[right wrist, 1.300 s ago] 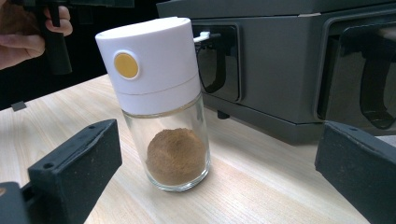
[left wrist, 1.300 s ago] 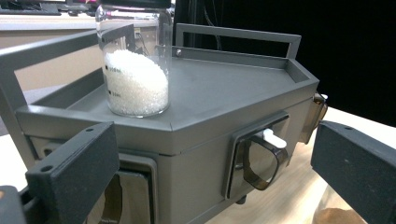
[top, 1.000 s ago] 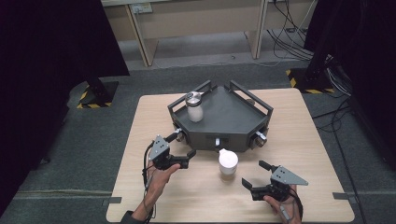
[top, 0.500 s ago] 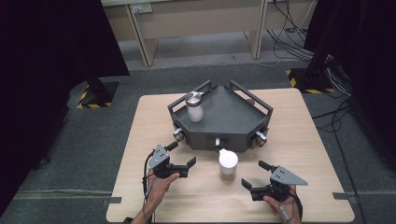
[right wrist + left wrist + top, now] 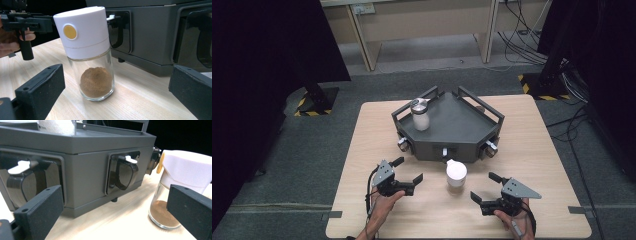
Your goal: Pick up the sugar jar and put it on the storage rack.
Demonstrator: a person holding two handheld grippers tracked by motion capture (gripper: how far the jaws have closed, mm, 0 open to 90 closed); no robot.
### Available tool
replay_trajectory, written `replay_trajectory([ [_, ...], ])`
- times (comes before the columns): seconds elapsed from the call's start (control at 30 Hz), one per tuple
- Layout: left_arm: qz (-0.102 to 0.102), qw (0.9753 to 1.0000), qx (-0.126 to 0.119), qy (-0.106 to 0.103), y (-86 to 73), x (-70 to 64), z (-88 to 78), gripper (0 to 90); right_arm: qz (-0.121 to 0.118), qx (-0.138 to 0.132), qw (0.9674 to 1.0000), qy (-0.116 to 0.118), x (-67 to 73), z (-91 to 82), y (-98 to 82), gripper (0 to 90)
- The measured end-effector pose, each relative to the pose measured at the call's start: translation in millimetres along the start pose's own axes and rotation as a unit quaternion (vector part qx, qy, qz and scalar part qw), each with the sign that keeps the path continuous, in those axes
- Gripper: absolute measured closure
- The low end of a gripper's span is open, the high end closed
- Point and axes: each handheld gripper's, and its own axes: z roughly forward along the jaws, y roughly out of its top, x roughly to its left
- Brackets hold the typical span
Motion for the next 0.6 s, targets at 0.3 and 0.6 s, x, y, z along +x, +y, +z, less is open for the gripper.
replay_trajectory([
  [0.3,0.010,0.9999,0.002,-0.001,-4.3,-3.5,-2.1,0.5,0.000,0.000,1.0000,0.002,0.0,-0.3,-0.1,0.8],
  [0.6,0.013,0.9999,0.000,-0.007,-6.4,-3.9,-3.7,0.4,0.002,-0.001,1.0000,0.002,-1.1,-0.3,-0.7,0.8],
])
